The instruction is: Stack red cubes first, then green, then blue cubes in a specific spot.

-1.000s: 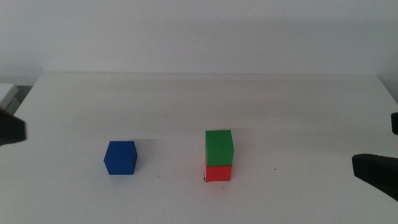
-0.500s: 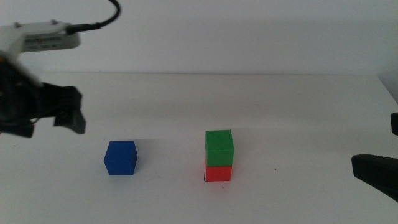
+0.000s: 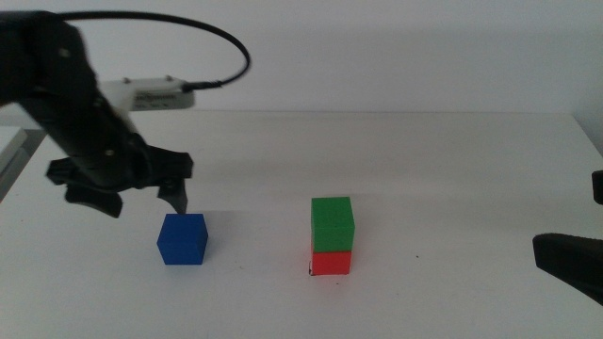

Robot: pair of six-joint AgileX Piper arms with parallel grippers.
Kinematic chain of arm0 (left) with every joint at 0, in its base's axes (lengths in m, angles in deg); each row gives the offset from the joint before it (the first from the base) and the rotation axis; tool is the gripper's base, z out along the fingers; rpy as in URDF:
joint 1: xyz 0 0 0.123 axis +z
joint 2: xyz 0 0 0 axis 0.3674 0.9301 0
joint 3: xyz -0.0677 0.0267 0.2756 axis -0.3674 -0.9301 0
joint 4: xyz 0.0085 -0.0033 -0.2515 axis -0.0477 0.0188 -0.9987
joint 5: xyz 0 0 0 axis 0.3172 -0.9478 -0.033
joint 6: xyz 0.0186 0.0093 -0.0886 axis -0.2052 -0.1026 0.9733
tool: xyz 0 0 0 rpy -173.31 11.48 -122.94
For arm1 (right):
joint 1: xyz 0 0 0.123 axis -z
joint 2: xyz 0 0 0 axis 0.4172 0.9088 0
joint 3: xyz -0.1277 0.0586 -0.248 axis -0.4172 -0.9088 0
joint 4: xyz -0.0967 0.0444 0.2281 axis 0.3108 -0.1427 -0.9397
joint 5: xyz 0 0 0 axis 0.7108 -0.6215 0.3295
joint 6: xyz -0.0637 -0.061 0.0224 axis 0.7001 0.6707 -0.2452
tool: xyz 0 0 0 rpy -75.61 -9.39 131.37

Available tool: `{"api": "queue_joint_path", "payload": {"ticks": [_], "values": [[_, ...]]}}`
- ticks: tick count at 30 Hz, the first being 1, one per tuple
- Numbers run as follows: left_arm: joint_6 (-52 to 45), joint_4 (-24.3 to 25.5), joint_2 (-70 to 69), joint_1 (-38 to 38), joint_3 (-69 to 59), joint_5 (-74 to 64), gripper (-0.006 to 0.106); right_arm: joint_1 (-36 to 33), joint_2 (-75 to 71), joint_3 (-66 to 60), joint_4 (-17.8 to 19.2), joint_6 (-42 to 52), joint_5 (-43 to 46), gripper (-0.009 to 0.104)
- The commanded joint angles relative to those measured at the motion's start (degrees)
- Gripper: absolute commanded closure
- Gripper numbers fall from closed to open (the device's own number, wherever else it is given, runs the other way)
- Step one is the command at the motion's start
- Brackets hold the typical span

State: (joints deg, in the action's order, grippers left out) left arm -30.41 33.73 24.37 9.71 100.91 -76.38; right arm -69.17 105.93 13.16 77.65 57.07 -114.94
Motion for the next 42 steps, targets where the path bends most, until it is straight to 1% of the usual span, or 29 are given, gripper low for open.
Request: {"api": "queue_joint_path", "payload": {"ticks": [1,3,17,22,25,28,33,36,38,39,42], "values": [[1.5,2.4,2.3,-1.8,1.7,0.7,0.008,0.0,-0.2,-0.3,0.2,0.6,0.6,0.003],[1.8,3.1,4.0,-2.4,2.2,1.4,0.008,0.0,-0.2,-0.3,0.2,0.6,0.6,0.003],[1.2,3.0,14.6,-2.5,2.3,8.6,0.008,0.0,-0.2,-0.3,0.3,0.4,0.6,0.003],[-0.4,2.9,16.7,-2.5,2.3,10.7,0.008,0.0,-0.2,-0.3,0.3,0.4,0.6,0.003],[-0.3,2.9,17.3,-2.5,2.3,10.9,0.009,0.0,-0.2,-0.3,0.3,0.4,0.6,0.003],[-0.2,2.9,17.9,-2.5,2.3,11.1,0.013,0.0,-0.2,-0.3,0.3,0.4,0.6,0.003],[0.1,2.4,18.1,-2.5,2.3,11.2,0.028,0.0,-0.2,-0.3,0.3,0.4,0.6,0.003],[0.1,2.3,18.1,-2.5,2.3,11.2,0.042,0.0,-0.2,-0.3,0.3,0.4,0.6,0.003],[0.1,1.9,18.1,-2.5,2.3,11.2,0.053,0.0,-0.2,-0.3,0.3,0.4,0.6,0.003],[0.0,1.0,18.1,-2.5,2.3,11.1,0.065,0.0,-0.2,-0.3,0.3,0.4,0.6,0.003],[-0.6,-0.8,17.6,-2.5,2.3,10.7,0.08,0.0,-0.2,-0.3,0.3,0.4,0.6,0.003]]}}
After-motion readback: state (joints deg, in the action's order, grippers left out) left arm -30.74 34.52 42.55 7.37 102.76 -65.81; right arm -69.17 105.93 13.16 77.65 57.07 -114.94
